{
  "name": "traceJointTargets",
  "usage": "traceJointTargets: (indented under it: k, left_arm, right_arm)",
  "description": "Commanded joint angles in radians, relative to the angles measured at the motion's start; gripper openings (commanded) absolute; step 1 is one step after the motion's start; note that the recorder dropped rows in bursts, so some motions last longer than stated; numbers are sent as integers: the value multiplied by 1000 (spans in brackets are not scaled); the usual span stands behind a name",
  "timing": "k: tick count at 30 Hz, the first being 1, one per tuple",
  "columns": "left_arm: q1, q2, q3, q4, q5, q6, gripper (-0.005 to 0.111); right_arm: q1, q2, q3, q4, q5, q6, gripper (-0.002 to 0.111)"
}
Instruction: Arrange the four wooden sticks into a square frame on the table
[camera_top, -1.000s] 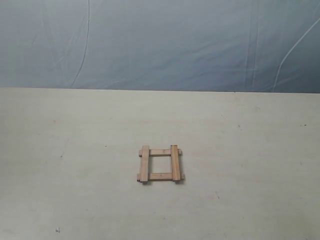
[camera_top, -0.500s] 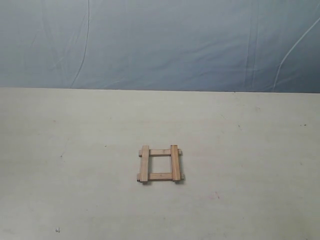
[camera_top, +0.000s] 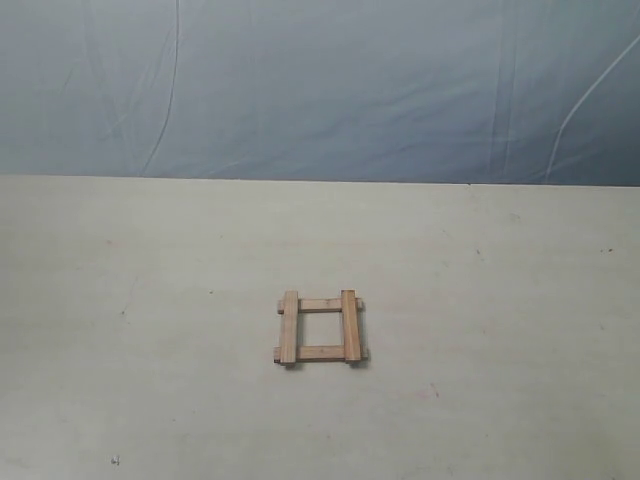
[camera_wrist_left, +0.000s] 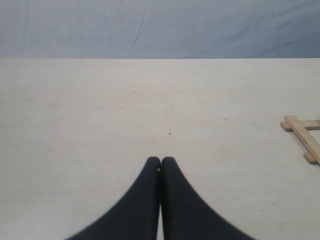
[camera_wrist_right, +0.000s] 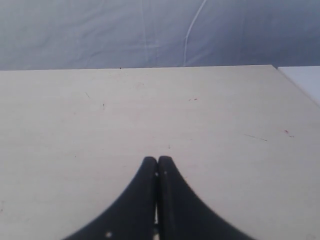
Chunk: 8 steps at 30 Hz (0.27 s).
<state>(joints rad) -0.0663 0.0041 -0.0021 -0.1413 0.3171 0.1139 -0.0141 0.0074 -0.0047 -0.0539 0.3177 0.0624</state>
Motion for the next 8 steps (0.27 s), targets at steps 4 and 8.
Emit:
traceJointTargets:
  k: [4, 8]
  left_arm:
    - [4, -4, 2, 4, -1, -1, 0]
    - [4, -4, 2, 4, -1, -1, 0]
  right_arm:
    - [-6, -7, 5, 8, -13, -6, -1]
    - [-6, -7, 5, 17, -13, -6, -1]
